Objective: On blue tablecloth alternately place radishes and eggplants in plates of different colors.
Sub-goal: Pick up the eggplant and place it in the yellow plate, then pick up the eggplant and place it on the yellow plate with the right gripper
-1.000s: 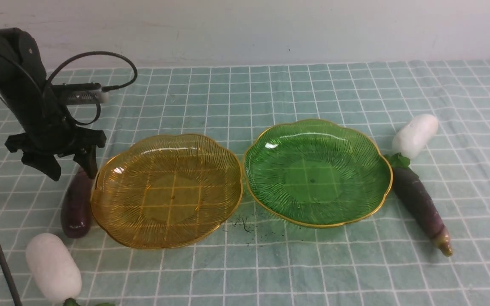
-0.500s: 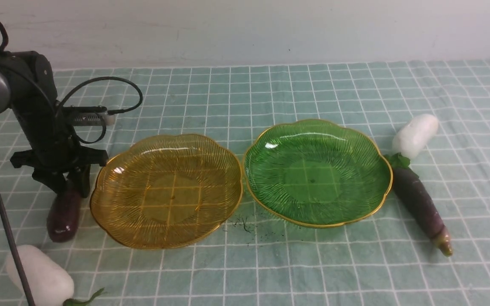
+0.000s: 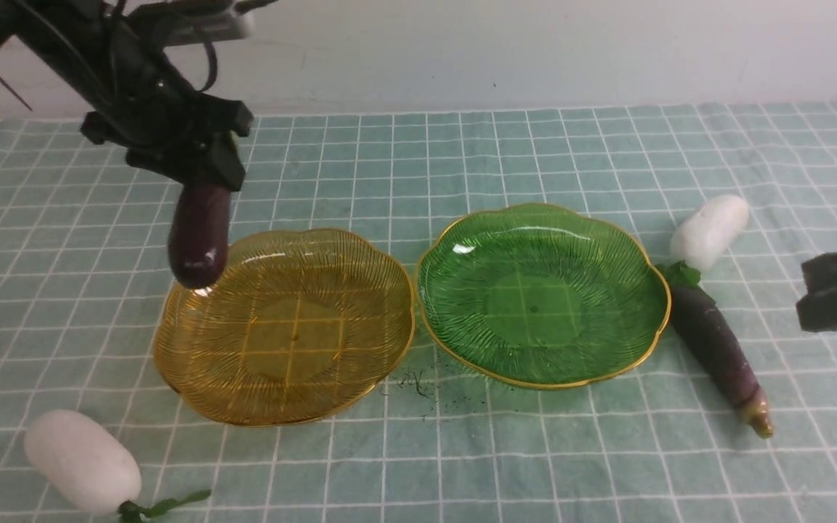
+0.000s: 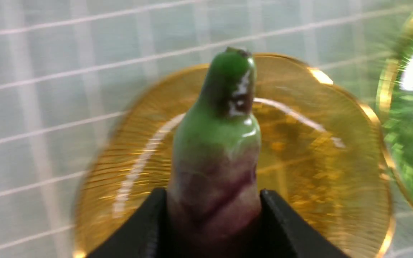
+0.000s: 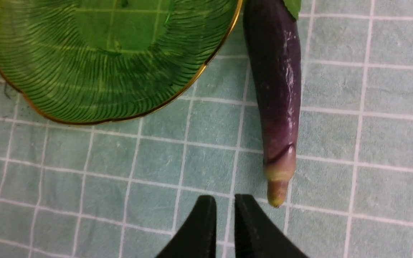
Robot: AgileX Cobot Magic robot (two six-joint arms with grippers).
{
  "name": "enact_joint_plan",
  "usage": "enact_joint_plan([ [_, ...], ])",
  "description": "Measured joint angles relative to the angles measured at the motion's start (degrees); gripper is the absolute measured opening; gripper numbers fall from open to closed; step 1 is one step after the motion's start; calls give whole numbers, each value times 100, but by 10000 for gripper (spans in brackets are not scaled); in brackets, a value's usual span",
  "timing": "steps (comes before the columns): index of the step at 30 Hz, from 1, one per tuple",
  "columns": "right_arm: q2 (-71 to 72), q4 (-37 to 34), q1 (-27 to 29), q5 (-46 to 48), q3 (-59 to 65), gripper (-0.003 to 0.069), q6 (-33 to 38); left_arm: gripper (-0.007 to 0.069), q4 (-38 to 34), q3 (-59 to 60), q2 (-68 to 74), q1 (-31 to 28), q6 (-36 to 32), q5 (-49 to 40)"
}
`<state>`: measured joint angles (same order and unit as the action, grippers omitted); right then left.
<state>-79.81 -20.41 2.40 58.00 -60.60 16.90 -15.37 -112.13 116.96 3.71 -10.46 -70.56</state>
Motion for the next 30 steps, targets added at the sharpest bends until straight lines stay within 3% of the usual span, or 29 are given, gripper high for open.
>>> enact_joint_plan([
  [9, -1646, 332, -146, -396, -583, 406, 4, 279, 705, 6, 713, 521, 427, 0],
  [12, -2122, 668, -406, -602, -679, 510, 4, 351, 866, 6, 953, 604, 597, 6],
  [18, -2746, 893, -605, -957, -743, 546, -69, 533, 890, 6, 1137, 610, 674, 12],
  [20, -2842, 910, -610, -987, -747, 538, -146, 547, 890, 6, 1142, 610, 680, 17],
  [21, -2955, 1002, -617, -1043, -747, 500, -317, 542, 890, -1, 1142, 610, 726, 17],
  [23, -3014, 1165, -617, -1102, -747, 405, -484, 472, 890, -23, 1104, 610, 833, 17],
  [24, -3018, 1274, -617, -1114, -747, 318, -578, 375, 890, -47, 1033, 610, 874, 17],
  [25, -3012, 1346, -617, -1114, -747, 283, -702, 284, 890, -52, 947, 610, 879, 17],
  [26, -3004, 1387, -617, -1108, -747, 287, -763, 245, 890, -58, 875, 610, 864, 17],
  [28, -2862, 1437, -617, -957, -747, 297, -997, 88, 903, -59, 615, 610, 805, 17],
  [30, -2485, 1289, -617, -662, -747, 297, -1128, 12, 903, -59, 97, 610, 774, 11],
])
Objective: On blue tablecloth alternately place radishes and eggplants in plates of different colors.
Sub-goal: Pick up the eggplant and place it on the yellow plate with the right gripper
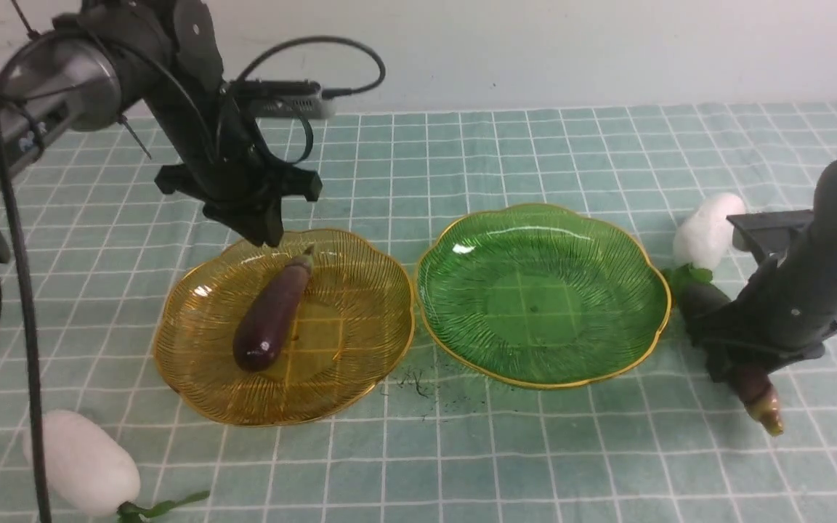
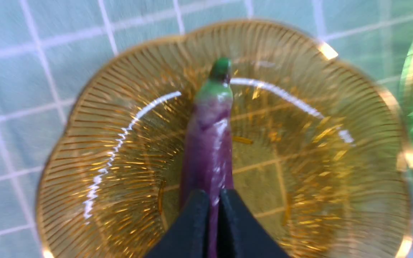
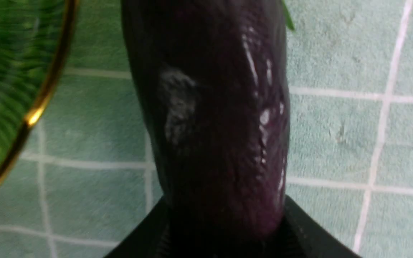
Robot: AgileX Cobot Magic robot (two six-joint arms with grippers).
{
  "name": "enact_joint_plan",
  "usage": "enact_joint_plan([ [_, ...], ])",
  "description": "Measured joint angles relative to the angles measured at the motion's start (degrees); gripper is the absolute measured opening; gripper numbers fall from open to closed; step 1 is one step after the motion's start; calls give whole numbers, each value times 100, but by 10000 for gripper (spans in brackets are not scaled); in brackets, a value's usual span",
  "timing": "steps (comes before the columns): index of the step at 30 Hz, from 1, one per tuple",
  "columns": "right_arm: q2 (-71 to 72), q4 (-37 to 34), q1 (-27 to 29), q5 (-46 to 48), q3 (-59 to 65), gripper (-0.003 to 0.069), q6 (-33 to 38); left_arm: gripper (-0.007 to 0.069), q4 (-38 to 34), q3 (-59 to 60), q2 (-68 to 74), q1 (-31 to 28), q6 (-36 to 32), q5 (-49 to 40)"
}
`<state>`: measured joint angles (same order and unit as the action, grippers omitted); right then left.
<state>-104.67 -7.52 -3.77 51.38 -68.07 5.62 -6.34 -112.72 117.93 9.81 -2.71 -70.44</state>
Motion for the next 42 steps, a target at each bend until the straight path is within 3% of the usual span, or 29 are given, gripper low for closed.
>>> enact_joint_plan([
  [5, 999, -902, -247, -153, 0, 297, 300, -8, 113, 193, -1030, 0, 56, -14],
  [10, 1139, -2983, -1573, -1170, -193, 297, 1409, -8, 107, 1517, -2250, -24, 98, 1],
  [13, 584, -3633, -2178, -1294, -657, 297, 1719, -8, 93, 2393, -2585, -73, 115, 201],
  [19, -562, -3897, -2783, -1320, -1645, 297, 1586, -4, -366, 4119, -3256, -548, 121, 848],
  [28, -1782, -3884, -2867, -1110, -2826, 307, 945, -4, -1129, 5454, -4121, -1966, -612, 1032],
  [36, -2067, -3866, -2873, -983, -3199, 494, 669, -4, -1281, 5970, -4535, -2744, -717, 1096],
  [42, -2067, -3458, -2832, -447, -3631, 545, 669, 36, -1247, 6001, -4537, -2846, -637, 1242],
])
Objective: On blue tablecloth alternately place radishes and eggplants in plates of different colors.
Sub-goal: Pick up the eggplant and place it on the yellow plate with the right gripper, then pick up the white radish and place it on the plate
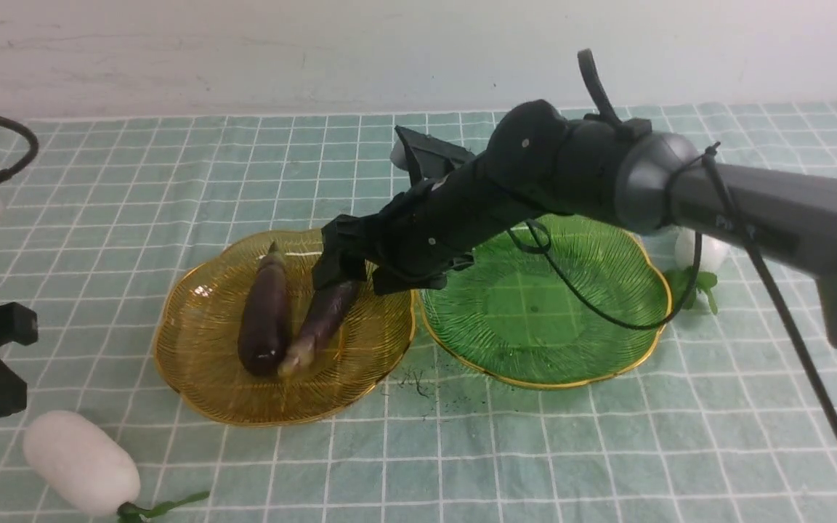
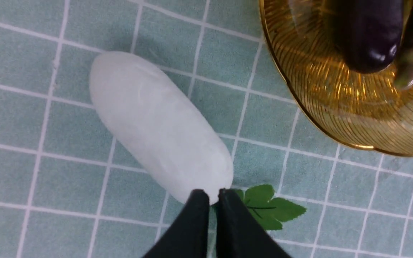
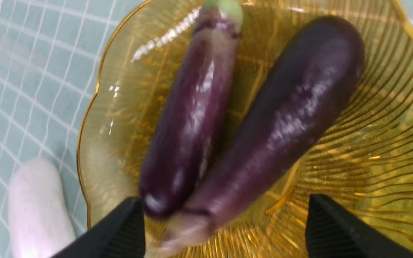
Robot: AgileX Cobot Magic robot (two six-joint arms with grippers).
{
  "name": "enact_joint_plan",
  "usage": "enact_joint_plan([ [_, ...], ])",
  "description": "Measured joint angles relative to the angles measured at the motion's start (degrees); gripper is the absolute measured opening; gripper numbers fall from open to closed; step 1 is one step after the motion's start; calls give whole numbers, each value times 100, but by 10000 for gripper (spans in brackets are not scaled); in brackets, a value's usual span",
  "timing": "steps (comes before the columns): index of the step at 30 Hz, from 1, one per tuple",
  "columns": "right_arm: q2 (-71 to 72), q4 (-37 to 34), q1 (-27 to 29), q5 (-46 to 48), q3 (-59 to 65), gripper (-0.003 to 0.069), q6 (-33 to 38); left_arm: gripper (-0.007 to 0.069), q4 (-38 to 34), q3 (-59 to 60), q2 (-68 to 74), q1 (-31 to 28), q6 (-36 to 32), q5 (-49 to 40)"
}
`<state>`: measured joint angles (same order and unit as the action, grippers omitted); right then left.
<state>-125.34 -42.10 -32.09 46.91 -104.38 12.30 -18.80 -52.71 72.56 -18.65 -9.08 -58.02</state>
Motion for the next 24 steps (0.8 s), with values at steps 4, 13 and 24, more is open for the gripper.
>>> enact_joint_plan([
  [4, 62, 546, 209, 1280, -596, 505, -39, 153, 50, 0, 15, 0, 379, 218],
  [13, 645, 889, 432, 2393, -1300, 248, -404, 608, 166, 0, 1008, 0, 1711, 318],
  [24, 731, 1083, 426, 2439, -1306, 152, -550, 657, 205, 0, 2182, 0, 1854, 900],
])
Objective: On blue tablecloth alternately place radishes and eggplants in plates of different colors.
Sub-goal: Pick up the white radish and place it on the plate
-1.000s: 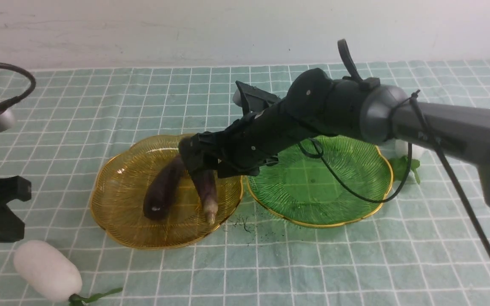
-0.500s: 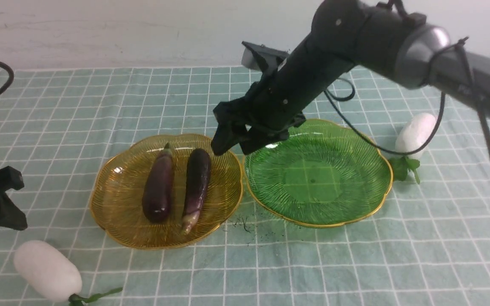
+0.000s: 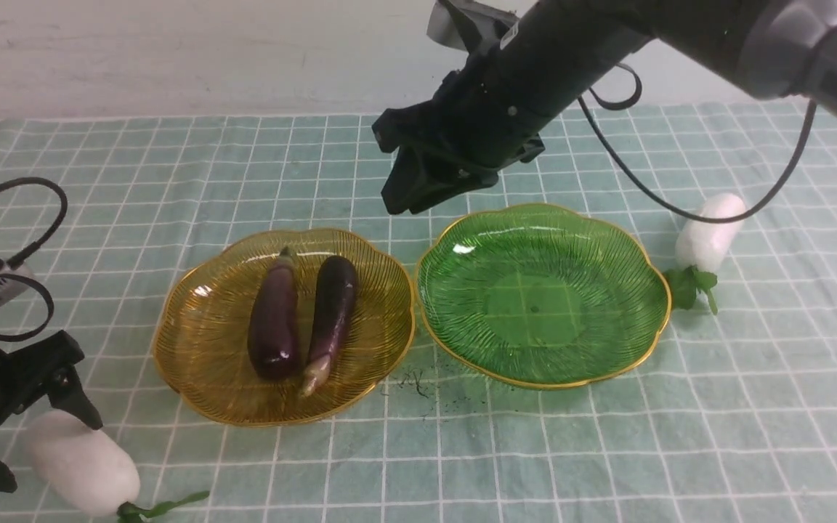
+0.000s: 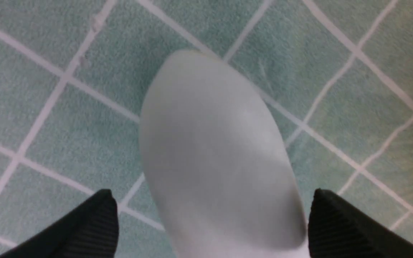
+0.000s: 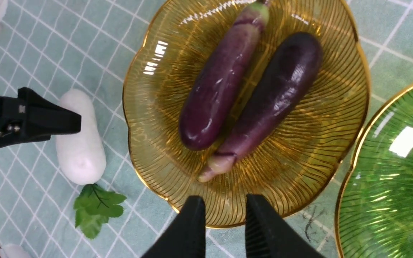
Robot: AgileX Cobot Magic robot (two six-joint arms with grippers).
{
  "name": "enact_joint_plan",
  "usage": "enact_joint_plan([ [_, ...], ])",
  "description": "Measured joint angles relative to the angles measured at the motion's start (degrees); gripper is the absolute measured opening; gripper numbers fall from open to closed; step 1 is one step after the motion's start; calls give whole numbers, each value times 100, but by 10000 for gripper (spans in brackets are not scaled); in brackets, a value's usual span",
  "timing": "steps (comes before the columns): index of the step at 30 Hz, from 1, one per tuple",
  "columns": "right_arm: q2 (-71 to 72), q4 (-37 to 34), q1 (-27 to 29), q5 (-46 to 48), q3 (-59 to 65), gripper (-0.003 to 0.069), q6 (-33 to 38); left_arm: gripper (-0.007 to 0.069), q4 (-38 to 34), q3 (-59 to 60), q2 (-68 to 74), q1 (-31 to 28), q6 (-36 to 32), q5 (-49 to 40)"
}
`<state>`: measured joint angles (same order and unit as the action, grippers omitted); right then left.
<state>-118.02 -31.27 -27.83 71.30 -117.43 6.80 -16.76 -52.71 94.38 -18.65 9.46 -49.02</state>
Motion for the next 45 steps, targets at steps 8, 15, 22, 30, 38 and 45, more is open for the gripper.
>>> enact_joint_plan([
  [8, 9, 405, 26, 7, 0, 152, -40, 501, -25, -122, 404, 0, -78, 244],
  [15, 416, 980, 790, 52, 0, 152, -112, 500, -373, -1088, -168, 279, -946, -438],
  [22, 469, 1662, 1896, 52, 24, 156, -634, 500, -1311, -2363, -435, 1645, -1802, -634],
  [30, 400, 1751, 2748, 66, 130, 274, -713, 500, -1538, -3712, 593, 3394, -1883, -286],
  [38, -465, 1768, 3227, -64, 130, 578, -1200, 500, -1566, -4920, 2372, 4319, -1843, 499],
  [45, -1297, 1673, 3234, -563, 133, 654, -1245, 559, -1836, -5469, 3211, 4407, -1819, 631],
])
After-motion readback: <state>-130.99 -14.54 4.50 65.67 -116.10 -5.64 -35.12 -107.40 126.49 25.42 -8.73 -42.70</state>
